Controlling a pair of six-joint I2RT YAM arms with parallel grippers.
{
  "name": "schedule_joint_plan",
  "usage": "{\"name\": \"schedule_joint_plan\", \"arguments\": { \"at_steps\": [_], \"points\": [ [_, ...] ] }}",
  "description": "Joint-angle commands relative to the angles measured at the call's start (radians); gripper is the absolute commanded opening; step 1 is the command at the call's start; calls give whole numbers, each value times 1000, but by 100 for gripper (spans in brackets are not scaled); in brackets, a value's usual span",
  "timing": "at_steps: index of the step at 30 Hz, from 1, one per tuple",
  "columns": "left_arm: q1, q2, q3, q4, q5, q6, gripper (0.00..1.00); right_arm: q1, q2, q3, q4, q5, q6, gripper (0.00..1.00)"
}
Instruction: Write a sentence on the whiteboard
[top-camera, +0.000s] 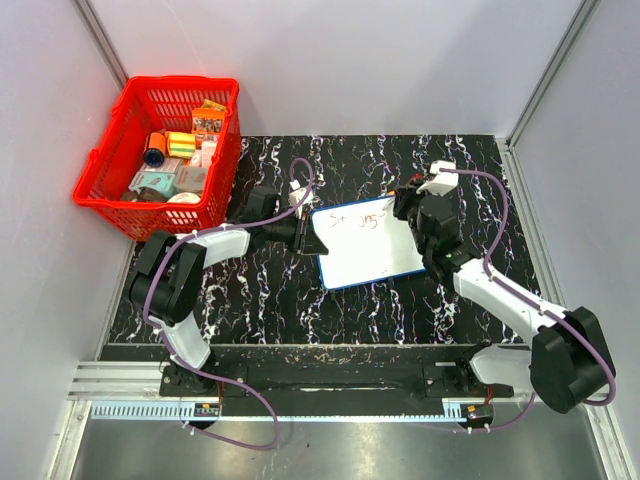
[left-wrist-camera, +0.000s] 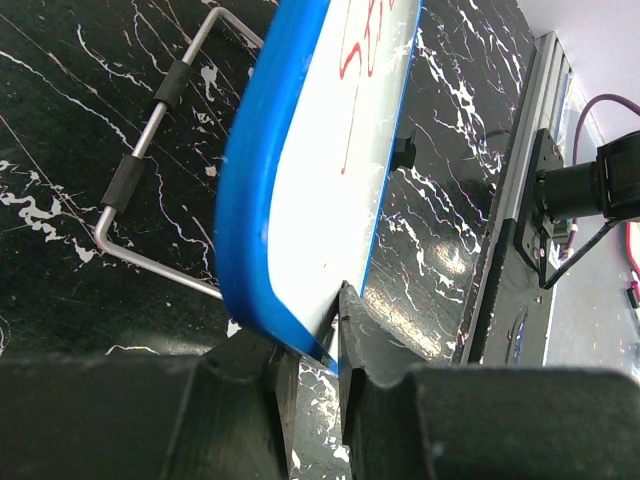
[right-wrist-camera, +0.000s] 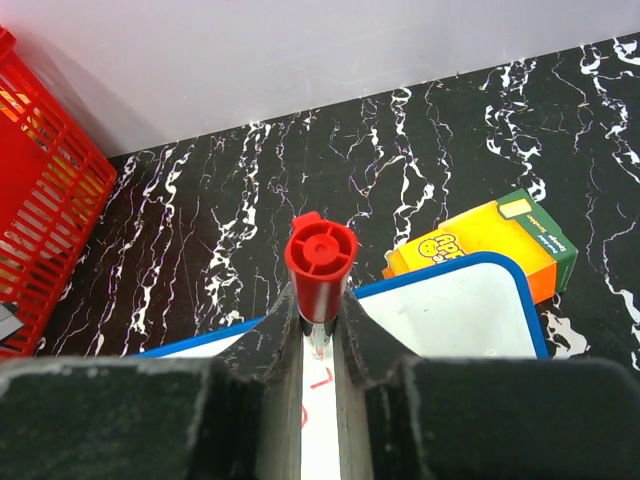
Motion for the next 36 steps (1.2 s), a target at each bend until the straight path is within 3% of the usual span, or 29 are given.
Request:
{"name": "schedule_joint_plan", "arguments": {
  "at_steps": [1,18,36],
  "points": [
    [-15,17,-10,-58,-150,128,0,-7,20,49,32,-20,12,0],
    [-15,20,-8,-60,-150,130,0,-7,17,6,-28,-74,33,0],
    [-17,21,-7,-60,-150,128,0,-9,-35,-46,-75,-1,26,0]
  ]
}}
